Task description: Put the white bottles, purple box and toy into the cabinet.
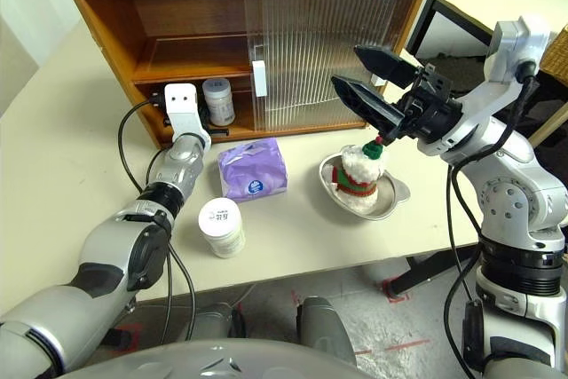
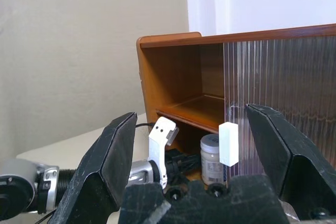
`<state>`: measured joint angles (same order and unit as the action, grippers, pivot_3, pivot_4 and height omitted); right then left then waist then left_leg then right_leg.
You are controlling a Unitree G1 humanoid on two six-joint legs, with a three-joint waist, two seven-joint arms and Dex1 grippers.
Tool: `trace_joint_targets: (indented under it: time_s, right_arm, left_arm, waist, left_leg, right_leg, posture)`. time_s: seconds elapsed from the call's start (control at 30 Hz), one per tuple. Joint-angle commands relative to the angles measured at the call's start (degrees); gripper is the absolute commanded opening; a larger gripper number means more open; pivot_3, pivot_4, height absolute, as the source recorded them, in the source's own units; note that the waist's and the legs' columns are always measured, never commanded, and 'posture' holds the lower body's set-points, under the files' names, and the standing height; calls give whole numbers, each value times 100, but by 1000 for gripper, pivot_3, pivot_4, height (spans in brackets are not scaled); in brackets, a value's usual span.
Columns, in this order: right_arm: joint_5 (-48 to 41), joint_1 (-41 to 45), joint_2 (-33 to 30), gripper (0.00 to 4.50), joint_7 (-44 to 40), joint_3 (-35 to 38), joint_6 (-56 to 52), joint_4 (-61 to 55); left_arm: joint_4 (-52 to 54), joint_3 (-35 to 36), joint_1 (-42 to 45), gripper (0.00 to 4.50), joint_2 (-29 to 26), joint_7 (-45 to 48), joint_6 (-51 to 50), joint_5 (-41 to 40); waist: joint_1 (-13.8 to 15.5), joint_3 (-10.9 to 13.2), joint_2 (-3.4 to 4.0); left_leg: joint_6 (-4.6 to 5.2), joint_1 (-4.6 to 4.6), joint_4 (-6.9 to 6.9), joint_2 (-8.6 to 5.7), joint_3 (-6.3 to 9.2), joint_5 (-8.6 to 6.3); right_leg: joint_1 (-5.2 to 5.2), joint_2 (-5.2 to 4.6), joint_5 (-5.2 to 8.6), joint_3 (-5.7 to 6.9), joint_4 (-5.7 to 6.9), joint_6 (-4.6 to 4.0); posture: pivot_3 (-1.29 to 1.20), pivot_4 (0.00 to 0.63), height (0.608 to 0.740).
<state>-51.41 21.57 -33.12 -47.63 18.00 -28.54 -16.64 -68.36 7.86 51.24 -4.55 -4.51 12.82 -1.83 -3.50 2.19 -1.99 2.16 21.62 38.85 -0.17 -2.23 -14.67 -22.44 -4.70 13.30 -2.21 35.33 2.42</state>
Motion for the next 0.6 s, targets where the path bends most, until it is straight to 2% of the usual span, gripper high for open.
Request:
trace_joint_targets:
  time_s: [0.03, 0.4, 0.6]
  right_arm:
    - [-53, -34, -69, 4500, 24, 36, -40, -119]
    - [-72, -146, -75, 4500, 111, 113, -46, -247]
    - [-94, -196, -78, 4500, 158, 142, -44, -293]
  left_arm:
    - [-186, -70, 144, 11, 33, 147, -1, 97]
    - [-408, -112, 412, 11, 154, 326, -77, 171]
    - [-292, 87, 417, 11, 6, 300, 12, 20]
  waist:
    - [-22, 0, 0]
    - [-65, 1, -1]
    - [-148, 1, -1]
  left_leg:
    - [0, 0, 0, 0, 0, 0]
    - [-1, 1, 0, 0, 1, 0]
    - [-1, 2, 0, 0, 2, -1]
  right_leg:
    - [0, 0, 0, 0, 0, 0]
    - [0, 0, 2, 1, 0, 4]
    - [-1, -2, 2, 1, 0, 4]
  posture:
    - [-153, 0, 740]
    - [-182, 0, 740]
    - [-176, 0, 740]
